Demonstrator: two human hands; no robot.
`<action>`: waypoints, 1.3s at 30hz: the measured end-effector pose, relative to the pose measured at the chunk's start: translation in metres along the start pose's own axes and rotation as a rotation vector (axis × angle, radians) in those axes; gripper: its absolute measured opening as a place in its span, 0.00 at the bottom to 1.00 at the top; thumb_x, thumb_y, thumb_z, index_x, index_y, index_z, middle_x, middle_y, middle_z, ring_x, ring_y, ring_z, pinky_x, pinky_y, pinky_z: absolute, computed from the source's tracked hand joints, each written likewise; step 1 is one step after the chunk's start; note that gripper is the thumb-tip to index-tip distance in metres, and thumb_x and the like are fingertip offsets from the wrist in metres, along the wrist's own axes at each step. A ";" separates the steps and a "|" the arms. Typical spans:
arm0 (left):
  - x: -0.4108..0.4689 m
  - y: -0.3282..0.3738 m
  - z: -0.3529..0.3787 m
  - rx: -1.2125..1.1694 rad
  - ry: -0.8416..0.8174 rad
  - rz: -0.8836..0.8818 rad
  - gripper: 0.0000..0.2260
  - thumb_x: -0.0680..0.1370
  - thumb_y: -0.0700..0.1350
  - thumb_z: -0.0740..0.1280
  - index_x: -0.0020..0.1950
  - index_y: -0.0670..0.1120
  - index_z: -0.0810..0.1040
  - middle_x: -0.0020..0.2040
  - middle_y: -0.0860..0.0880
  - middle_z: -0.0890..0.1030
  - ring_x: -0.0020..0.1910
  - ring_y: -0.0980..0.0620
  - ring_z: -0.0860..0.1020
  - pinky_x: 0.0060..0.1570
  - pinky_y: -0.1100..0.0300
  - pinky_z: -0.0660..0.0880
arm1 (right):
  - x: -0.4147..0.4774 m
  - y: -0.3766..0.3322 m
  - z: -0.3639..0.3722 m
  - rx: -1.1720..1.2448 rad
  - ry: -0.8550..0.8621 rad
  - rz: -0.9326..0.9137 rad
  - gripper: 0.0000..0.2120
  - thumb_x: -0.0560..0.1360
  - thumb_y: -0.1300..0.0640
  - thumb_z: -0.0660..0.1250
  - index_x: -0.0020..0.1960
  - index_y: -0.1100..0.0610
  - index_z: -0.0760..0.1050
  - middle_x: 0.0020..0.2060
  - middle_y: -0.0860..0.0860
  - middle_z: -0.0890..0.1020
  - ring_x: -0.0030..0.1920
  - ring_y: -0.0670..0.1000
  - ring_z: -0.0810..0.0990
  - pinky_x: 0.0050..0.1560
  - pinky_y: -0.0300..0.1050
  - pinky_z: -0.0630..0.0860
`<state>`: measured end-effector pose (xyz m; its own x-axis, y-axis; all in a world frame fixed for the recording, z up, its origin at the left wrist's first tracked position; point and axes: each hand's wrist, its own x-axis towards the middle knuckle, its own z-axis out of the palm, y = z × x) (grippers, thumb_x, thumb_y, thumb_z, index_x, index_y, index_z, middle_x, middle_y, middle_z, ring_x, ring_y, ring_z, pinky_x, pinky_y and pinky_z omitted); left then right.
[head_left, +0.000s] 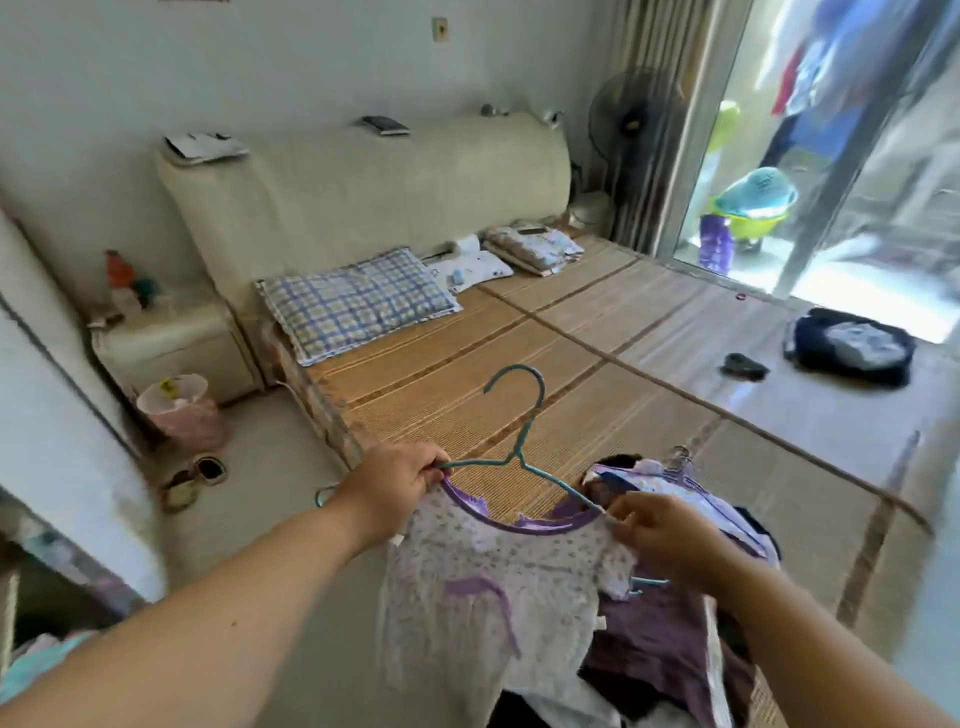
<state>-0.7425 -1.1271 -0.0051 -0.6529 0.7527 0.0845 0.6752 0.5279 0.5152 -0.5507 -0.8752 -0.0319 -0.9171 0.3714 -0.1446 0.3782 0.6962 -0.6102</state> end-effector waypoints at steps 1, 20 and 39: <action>0.013 0.012 0.019 -0.007 -0.042 0.022 0.06 0.79 0.43 0.62 0.49 0.51 0.78 0.40 0.55 0.78 0.42 0.53 0.74 0.40 0.64 0.69 | -0.010 0.021 -0.005 0.014 0.021 0.053 0.11 0.74 0.55 0.69 0.36 0.42 0.74 0.26 0.42 0.75 0.26 0.36 0.71 0.32 0.30 0.67; 0.285 0.129 0.291 0.008 -0.368 -0.049 0.10 0.79 0.51 0.60 0.53 0.60 0.80 0.44 0.54 0.75 0.45 0.51 0.75 0.44 0.55 0.72 | 0.073 0.315 -0.060 0.082 0.226 0.589 0.07 0.78 0.52 0.62 0.51 0.48 0.78 0.42 0.49 0.83 0.42 0.51 0.79 0.41 0.45 0.74; 0.361 0.103 0.412 0.096 -0.462 -0.214 0.27 0.78 0.52 0.62 0.76 0.53 0.59 0.75 0.49 0.60 0.74 0.49 0.59 0.72 0.51 0.59 | 0.209 0.413 -0.017 0.007 0.083 0.476 0.26 0.76 0.51 0.63 0.73 0.47 0.61 0.70 0.46 0.69 0.69 0.48 0.67 0.65 0.44 0.65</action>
<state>-0.7673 -0.6389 -0.2728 -0.5752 0.7075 -0.4106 0.5856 0.7066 0.3972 -0.5841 -0.5001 -0.3006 -0.6294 0.6957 -0.3462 0.7520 0.4330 -0.4970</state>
